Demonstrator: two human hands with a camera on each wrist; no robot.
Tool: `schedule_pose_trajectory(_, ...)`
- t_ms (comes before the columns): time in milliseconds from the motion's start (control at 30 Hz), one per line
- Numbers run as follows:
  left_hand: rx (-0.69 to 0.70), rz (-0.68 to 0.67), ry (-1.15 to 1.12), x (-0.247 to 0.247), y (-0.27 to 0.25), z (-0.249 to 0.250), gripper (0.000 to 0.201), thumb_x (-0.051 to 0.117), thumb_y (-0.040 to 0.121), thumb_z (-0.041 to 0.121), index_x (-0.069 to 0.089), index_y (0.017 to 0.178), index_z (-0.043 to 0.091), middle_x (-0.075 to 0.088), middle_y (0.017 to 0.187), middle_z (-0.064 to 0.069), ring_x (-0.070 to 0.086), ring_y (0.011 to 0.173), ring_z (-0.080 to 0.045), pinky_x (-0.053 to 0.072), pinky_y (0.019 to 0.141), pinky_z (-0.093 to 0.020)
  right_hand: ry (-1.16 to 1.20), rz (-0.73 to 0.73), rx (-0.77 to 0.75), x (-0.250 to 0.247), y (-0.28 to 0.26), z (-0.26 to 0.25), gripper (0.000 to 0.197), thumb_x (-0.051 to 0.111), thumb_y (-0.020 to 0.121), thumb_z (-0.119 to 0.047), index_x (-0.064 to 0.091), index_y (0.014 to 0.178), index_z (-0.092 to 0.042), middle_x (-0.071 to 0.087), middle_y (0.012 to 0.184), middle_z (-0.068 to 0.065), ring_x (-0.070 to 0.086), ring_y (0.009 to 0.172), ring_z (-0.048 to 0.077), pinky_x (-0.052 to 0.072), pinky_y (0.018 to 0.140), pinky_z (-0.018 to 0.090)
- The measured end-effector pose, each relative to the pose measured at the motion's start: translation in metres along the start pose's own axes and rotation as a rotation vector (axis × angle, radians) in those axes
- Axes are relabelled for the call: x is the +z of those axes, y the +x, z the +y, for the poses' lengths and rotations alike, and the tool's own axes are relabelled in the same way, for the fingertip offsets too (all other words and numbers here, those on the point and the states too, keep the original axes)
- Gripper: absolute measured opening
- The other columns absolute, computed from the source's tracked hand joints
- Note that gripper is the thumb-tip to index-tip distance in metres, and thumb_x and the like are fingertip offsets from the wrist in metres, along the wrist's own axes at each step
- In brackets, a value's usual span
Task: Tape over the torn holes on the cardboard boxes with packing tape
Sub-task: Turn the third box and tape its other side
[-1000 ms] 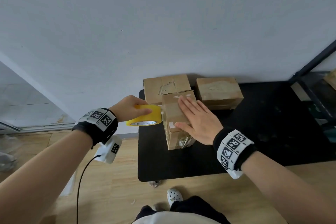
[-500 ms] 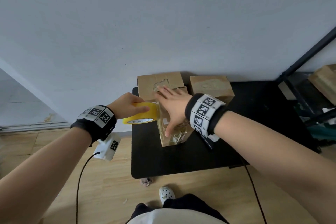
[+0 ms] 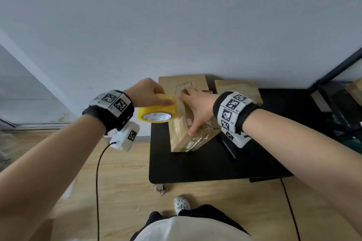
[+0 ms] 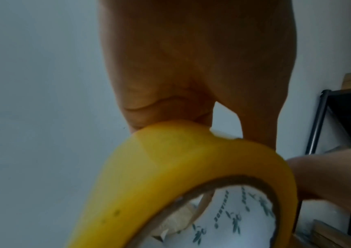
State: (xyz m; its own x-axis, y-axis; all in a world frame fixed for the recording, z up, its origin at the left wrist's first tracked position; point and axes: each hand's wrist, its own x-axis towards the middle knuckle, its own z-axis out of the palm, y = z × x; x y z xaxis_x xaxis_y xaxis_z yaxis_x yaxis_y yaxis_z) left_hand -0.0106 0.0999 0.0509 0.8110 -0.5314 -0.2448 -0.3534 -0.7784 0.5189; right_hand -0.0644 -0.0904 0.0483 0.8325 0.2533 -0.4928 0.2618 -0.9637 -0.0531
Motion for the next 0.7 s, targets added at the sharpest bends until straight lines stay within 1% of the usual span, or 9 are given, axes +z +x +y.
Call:
schedule_pose_trajectory(67, -0.004, 0.005, 0.047, -0.01, 0.005, 0.008, 0.035, 0.068, 0.075, 0.051, 0.067, 0.07, 0.016, 0.057, 0.067, 0.0, 0.05, 0.061, -0.011, 0.038, 0.057, -0.025, 0.128, 0.022, 0.004, 0.003, -0.002, 0.003, 0.124, 0.085, 0.052, -0.055, 0.017, 0.149, -0.019, 0.012, 0.153, 0.006, 0.025, 0.138, 0.026, 0.04, 0.105, 0.046)
schedule_pose_trajectory(167, -0.002, -0.067, 0.101, -0.014, 0.009, 0.015, 0.035, 0.065, 0.079, 0.047, 0.063, 0.067, 0.014, 0.053, 0.064, 0.0, 0.047, 0.062, -0.015, 0.036, 0.055, -0.026, 0.306, 0.109, -0.005, 0.018, -0.007, 0.007, 0.124, 0.086, 0.054, -0.051, 0.014, 0.149, -0.019, 0.011, 0.151, 0.003, 0.025, 0.137, 0.026, 0.037, 0.108, 0.044)
schedule_pose_trajectory(267, 0.032, -0.116, 0.117, -0.012, 0.012, 0.02, 0.024, 0.06, 0.086, 0.036, 0.064, 0.084, 0.013, 0.059, 0.082, -0.005, 0.053, 0.077, -0.019, 0.039, 0.063, -0.027, 0.445, 0.158, -0.005, 0.038, -0.012, 0.015, 0.124, 0.087, 0.056, -0.046, 0.011, 0.15, -0.018, 0.004, 0.154, -0.001, 0.025, 0.138, 0.025, 0.034, 0.111, 0.038)
schedule_pose_trajectory(333, 0.045, -0.156, 0.064, -0.008, 0.015, 0.027, 0.019, 0.06, 0.085, 0.034, 0.062, 0.088, 0.015, 0.058, 0.087, -0.003, 0.053, 0.084, -0.021, 0.039, 0.066, -0.028, 0.489, 0.15, 0.008, 0.049, -0.016, 0.023, 0.126, 0.087, 0.058, -0.045, 0.006, 0.151, -0.02, -0.006, 0.156, -0.004, 0.016, 0.144, 0.024, 0.028, 0.115, 0.038)
schedule_pose_trajectory(433, 0.048, -0.2, -0.004, -0.001, 0.022, 0.043, 0.028, 0.054, 0.068, 0.042, 0.06, 0.088, 0.023, 0.054, 0.083, 0.006, 0.051, 0.084, -0.017, 0.038, 0.064, -0.023, 0.506, 0.097, 0.029, 0.061, -0.021, 0.038, 0.129, 0.087, 0.059, -0.045, 0.0, 0.151, -0.023, -0.015, 0.156, -0.002, 0.006, 0.146, 0.024, 0.023, 0.117, 0.043)
schedule_pose_trajectory(467, 0.052, -0.205, -0.011, 0.002, 0.026, 0.049, 0.03, 0.055, 0.068, 0.042, 0.061, 0.089, 0.022, 0.056, 0.085, 0.005, 0.052, 0.085, -0.018, 0.039, 0.065, -0.024, 0.51, 0.075, 0.037, 0.065, -0.022, 0.044, 0.129, 0.087, 0.059, -0.045, -0.001, 0.151, -0.024, -0.016, 0.156, -0.001, 0.005, 0.146, 0.025, 0.023, 0.117, 0.043)
schedule_pose_trajectory(567, 0.089, -0.184, 0.039, 0.015, 0.036, 0.062, 0.031, 0.064, 0.082, 0.039, 0.065, 0.094, 0.011, 0.06, 0.089, -0.005, 0.055, 0.085, -0.02, 0.043, 0.073, -0.03, 0.505, 0.042, 0.05, 0.079, -0.027, 0.058, 0.134, 0.089, 0.054, -0.049, -0.002, 0.149, -0.027, -0.016, 0.155, 0.003, 0.002, 0.147, 0.027, 0.021, 0.118, 0.044)
schedule_pose_trajectory(633, 0.114, -0.199, 0.055, 0.025, 0.042, 0.07, 0.034, 0.063, 0.084, 0.041, 0.065, 0.094, 0.009, 0.061, 0.087, -0.007, 0.055, 0.081, -0.019, 0.045, 0.074, -0.031, 0.527, 0.051, 0.06, 0.092, -0.029, 0.067, 0.134, 0.089, 0.052, -0.048, -0.001, 0.148, -0.028, -0.014, 0.155, 0.002, 0.005, 0.146, 0.027, 0.021, 0.117, 0.044)
schedule_pose_trajectory(700, 0.131, -0.229, 0.049, 0.035, 0.048, 0.075, 0.036, 0.061, 0.085, 0.043, 0.065, 0.095, 0.009, 0.063, 0.09, -0.007, 0.057, 0.084, -0.021, 0.046, 0.077, -0.032, 0.567, 0.048, 0.059, 0.107, -0.028, 0.072, 0.131, 0.09, 0.054, -0.045, -0.001, 0.148, -0.03, -0.014, 0.154, -0.001, 0.007, 0.146, 0.027, 0.022, 0.117, 0.043)
